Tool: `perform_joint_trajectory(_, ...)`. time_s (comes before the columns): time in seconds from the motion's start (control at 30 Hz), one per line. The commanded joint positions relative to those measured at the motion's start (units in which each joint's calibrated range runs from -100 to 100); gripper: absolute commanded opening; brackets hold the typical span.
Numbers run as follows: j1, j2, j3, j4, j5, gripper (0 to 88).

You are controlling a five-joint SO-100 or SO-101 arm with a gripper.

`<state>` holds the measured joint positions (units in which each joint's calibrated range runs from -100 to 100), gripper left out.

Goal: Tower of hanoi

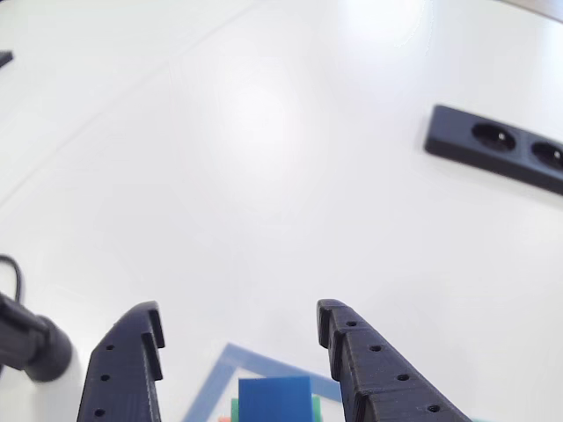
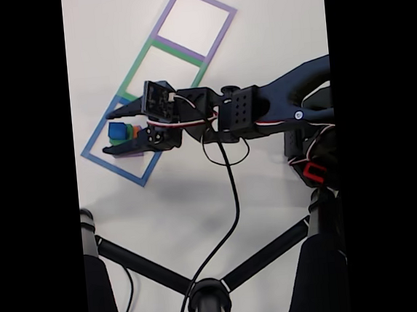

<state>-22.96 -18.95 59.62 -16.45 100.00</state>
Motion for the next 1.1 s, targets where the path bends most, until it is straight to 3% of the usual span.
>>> perform_joint_trajectory(0.0, 0.51, -10.13, -7.78, 15.68, 0.0, 10.6)
perform_joint_trajectory(0.17, 1.12, -18.71, -13.32, 35.68, 0.0, 0.5)
perform_joint_trajectory(0.27, 2.11, -22.15, -19.23, 50.89, 0.0, 0.0)
perform_joint_trajectory(0.6, 4.47, -24.64, -44.21, 84.64, 0.0, 0.0)
perform_joint_trajectory(0.77, 5.85, -25.28, -50.85, 93.14, 0.0, 0.0)
perform_joint_trajectory(1.07, 5.85, -29.12, -47.94, 91.52, 0.0, 0.0)
